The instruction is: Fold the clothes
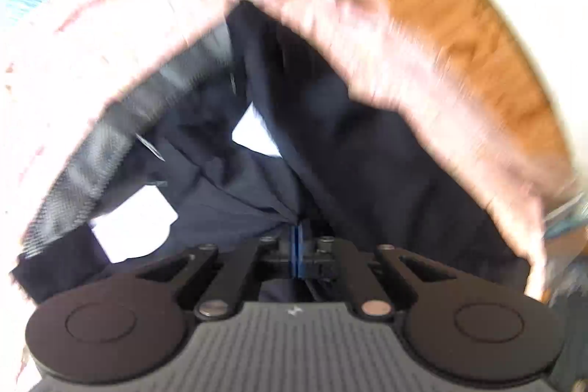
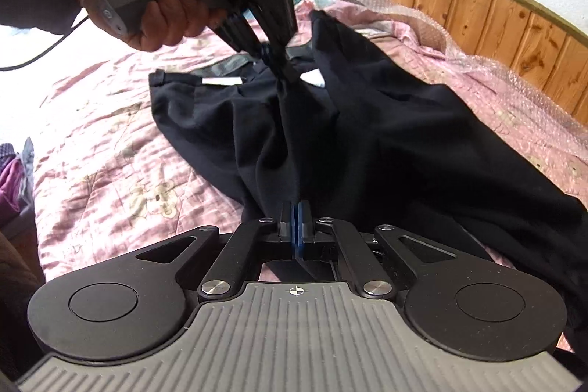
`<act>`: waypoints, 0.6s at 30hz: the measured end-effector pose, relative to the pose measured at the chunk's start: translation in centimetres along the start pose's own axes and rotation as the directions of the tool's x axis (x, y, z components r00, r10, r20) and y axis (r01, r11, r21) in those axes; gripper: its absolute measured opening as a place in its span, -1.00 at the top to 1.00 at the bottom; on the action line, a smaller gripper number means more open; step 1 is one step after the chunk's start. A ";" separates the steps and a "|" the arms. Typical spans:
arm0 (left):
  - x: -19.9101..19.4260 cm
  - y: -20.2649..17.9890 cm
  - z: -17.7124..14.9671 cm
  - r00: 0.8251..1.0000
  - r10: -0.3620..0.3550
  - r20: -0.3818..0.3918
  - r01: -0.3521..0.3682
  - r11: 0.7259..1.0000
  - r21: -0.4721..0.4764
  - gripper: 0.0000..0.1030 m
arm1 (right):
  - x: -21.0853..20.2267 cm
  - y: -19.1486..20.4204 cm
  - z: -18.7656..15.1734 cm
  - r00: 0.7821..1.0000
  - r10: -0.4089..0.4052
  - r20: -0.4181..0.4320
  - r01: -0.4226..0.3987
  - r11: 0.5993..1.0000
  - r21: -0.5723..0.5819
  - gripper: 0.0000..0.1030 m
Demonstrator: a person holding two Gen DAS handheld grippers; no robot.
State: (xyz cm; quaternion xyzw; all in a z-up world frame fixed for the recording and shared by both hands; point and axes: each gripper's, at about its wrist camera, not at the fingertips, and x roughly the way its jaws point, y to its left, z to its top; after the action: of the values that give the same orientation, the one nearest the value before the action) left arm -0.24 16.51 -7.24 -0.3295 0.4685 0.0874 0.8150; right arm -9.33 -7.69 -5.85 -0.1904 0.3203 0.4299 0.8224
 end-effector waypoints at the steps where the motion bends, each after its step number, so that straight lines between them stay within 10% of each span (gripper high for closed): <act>1: -1.5 1.1 -0.4 1.000 0.005 0.028 -0.004 1.000 -0.023 0.98 | -0.4 -0.1 0.0 1.000 0.002 0.003 -0.002 1.000 0.024 1.00; 7: -0.1 5.8 -4.1 0.997 0.072 -0.019 -0.073 0.990 -0.121 0.97 | 0.1 -0.7 -2.7 0.995 0.050 -0.084 -0.035 0.985 0.171 0.95; 11: 0.4 5.2 -3.9 0.998 0.062 0.004 -0.061 0.989 -0.135 0.96 | -1.4 -3.7 -4.5 0.995 0.042 -0.088 -0.009 0.940 0.340 0.36; 15: 1.2 4.4 -3.3 0.997 0.075 0.008 -0.073 0.988 -0.133 0.78 | -4.5 -10.1 -6.9 0.994 -0.041 -0.099 0.089 0.831 0.548 0.05; 18: 1.7 4.2 -2.7 0.994 0.113 0.011 -0.110 0.983 -0.147 0.16 | -7.2 -16.4 -10.1 0.968 -0.175 -0.177 0.249 0.680 0.690 -0.01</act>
State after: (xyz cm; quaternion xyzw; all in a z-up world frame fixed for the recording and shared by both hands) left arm -3.10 17.73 -11.48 -0.3609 0.4706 0.1702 0.7870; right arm -2.44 -27.04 -7.51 0.0829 0.4754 0.1663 0.8599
